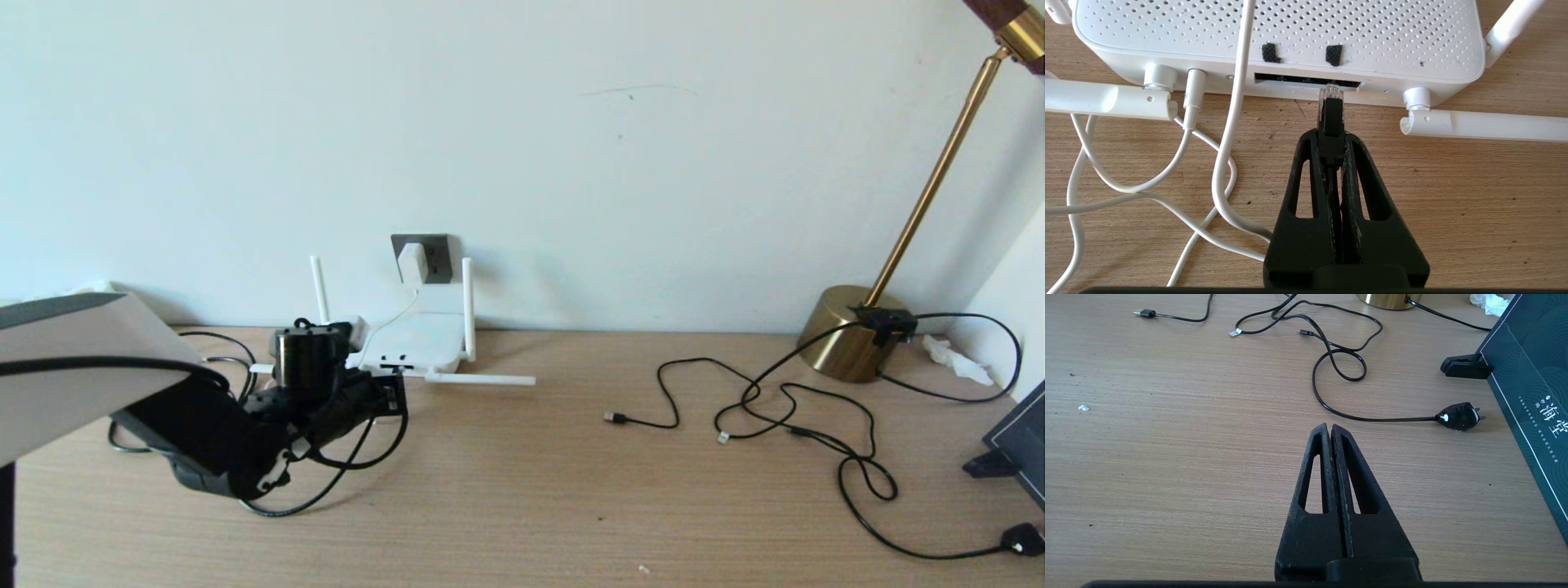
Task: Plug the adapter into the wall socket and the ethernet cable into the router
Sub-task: Plug cable into router interface
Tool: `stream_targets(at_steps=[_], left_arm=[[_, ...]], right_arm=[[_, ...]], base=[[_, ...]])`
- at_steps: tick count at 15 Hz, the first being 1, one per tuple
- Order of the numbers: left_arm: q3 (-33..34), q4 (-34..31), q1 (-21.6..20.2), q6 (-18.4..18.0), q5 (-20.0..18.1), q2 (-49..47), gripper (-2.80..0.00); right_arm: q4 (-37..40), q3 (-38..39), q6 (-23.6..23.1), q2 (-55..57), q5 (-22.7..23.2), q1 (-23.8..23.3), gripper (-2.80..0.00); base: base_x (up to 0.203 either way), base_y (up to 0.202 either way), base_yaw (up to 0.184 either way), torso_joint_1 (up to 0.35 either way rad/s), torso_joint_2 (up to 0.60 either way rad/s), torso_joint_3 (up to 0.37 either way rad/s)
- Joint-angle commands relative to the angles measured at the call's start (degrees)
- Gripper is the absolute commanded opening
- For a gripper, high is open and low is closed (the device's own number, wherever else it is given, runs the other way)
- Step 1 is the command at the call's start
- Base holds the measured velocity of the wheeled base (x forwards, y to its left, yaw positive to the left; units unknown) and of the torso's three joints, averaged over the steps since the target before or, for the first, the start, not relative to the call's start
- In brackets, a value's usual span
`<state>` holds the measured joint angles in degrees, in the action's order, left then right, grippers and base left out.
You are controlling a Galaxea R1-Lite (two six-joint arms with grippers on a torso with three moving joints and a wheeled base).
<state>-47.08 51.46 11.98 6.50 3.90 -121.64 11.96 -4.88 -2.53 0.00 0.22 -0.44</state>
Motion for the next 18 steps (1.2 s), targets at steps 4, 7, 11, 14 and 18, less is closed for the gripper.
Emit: stream_targets(at_steps=[4,7,11,14,18], left_arm=[[0.23,0.31,-0.12,0.09,0.05,-0.44,-2.8],[-0.12,0.31,-0.12,0.09,0.01,-0.62,-2.8],[-0.42,0.31,-0.12,0.09,-0.03,-0.79,-2.8],[-0.71,0.31,-0.12,0.09,-0.03,-0.88,-2.8],[-1.35,0.22,-0.12,0.09,-0.03,-0.97,-2.8]], right_arm=[[0.08,-0.04,-0.02,0.09,0.04,0.0,-2.8],[0.08,-0.05,-0.02,0.09,0.04,0.0,-2.8],[0.15,-0.05,-0.02,0.09,0.04,0.0,-2.8],[0.08,-0.04,-0.02,0.09,0.04,0.0,-2.8],[0.08,-0.01,-0.02,0.09,0.04,0.0,-2.8]], base=[[0.0,0.0,0.0,0.0,0.0,0.0],[0.0,0.0,0.0,0.0,0.0,0.0],[0.0,0.0,0.0,0.0,0.0,0.0],[0.0,0.0,0.0,0.0,0.0,0.0],[0.0,0.0,0.0,0.0,0.0,0.0]])
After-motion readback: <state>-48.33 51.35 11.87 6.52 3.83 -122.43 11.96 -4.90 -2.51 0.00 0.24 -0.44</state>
